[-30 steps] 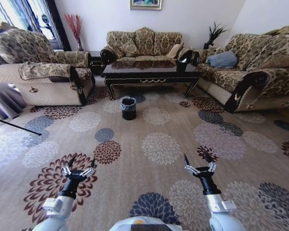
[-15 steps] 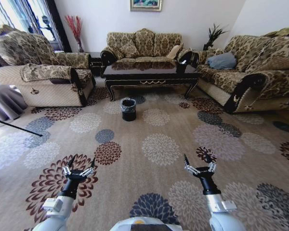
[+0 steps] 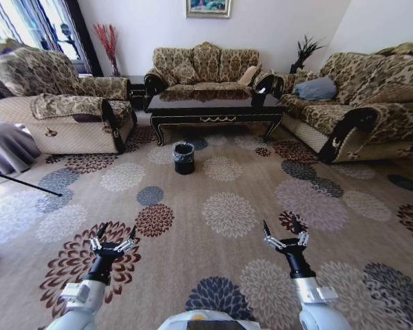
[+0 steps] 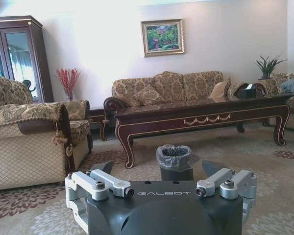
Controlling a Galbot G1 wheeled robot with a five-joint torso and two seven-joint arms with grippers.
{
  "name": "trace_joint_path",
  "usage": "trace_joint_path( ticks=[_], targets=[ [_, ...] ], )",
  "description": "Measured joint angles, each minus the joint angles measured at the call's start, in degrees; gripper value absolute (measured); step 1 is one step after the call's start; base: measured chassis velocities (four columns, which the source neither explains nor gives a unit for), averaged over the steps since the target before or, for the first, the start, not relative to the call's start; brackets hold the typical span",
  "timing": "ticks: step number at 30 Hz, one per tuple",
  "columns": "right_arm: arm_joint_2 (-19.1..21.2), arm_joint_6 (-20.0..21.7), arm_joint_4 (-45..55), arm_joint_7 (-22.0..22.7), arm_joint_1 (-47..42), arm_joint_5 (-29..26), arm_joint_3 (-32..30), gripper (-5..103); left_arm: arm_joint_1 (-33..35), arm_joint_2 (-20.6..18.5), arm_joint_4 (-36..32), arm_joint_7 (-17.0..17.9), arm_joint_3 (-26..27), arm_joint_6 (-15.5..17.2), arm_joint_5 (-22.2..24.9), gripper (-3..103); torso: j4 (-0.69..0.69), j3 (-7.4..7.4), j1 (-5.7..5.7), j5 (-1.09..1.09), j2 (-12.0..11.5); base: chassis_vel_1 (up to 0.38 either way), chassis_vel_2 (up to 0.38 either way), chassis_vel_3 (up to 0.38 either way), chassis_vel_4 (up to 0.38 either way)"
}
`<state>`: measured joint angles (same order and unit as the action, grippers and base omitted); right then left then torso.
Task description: Move to the front of the table and pick up the trash from the floor, then place it into the trash bin.
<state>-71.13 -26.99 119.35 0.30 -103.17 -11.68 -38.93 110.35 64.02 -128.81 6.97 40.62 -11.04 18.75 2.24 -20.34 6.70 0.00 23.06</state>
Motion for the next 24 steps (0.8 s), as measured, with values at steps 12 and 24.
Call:
trace_joint_path(
  ticks=[12, 24],
  targets=[
    [0.0, 0.0, 0.0, 0.0, 0.0, 0.0, 0.0, 100, 0.0, 0.0, 0.0, 0.0, 0.0, 0.0, 0.0, 100, 0.0, -2.0, 1.03, 0.0, 3.03, 0.0, 0.0, 0.0, 0.0],
    [0.0, 0.0, 0.0, 0.0, 0.0, 0.0, 0.0, 100, 0.0, 0.0, 0.0, 0.0, 0.0, 0.0, 0.0, 100, 0.0, -3.55, 2.02, 0.0, 5.59, 0.0, 0.0, 0.0, 0.0]
  ],
)
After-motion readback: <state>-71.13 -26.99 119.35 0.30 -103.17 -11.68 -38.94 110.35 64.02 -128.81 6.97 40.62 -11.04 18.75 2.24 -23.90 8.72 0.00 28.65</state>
